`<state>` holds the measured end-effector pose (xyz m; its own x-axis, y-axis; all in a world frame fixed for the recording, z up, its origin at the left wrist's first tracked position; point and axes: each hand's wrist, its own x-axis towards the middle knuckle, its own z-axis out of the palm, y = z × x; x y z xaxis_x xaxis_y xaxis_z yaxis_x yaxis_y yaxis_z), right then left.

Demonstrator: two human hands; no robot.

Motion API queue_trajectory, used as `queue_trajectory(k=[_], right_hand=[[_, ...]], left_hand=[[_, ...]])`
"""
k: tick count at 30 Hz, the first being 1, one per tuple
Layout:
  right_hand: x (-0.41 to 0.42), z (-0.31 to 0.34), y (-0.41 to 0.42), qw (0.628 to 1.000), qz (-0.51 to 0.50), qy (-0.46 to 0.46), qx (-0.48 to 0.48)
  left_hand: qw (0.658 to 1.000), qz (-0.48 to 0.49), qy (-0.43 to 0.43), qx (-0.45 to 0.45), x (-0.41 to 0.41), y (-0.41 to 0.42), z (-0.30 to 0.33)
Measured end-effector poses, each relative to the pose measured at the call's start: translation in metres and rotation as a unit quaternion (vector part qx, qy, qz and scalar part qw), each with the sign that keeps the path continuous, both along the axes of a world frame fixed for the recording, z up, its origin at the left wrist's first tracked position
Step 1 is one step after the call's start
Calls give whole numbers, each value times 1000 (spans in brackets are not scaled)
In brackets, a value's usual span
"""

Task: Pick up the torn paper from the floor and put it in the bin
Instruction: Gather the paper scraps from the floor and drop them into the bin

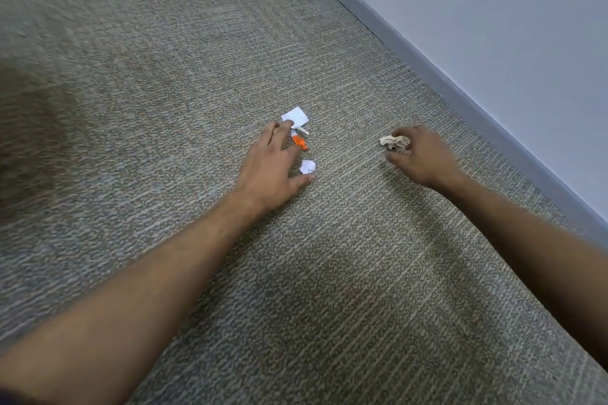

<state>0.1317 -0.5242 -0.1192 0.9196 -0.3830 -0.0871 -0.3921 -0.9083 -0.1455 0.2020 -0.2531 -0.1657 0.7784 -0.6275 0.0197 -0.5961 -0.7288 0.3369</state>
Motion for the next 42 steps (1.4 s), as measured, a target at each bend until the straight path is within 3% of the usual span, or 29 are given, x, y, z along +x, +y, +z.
queue_trajectory(k=[9,17,21,24,28,35,42], right_hand=[[24,-28,-23,995,19,98,-21],[43,-34,-4,999,23,-38,26],[60,-31,23,986,100,-55,120],[78,-32,48,973,184,-15,138],[101,-40,74,963,218,16,155],[123,-38,92,965,230,46,114],[128,-46,104,961,268,-6,-65]], left_hand=[[999,-41,-4,4,23,-27,-20],[997,-19,14,-68,33,-30,-20],[994,14,12,-108,35,-28,-15],[991,34,5,-127,35,-19,-14],[988,60,-9,-144,40,-4,-12],[985,84,-16,-148,51,21,-8],[983,102,-13,-151,53,31,-4]])
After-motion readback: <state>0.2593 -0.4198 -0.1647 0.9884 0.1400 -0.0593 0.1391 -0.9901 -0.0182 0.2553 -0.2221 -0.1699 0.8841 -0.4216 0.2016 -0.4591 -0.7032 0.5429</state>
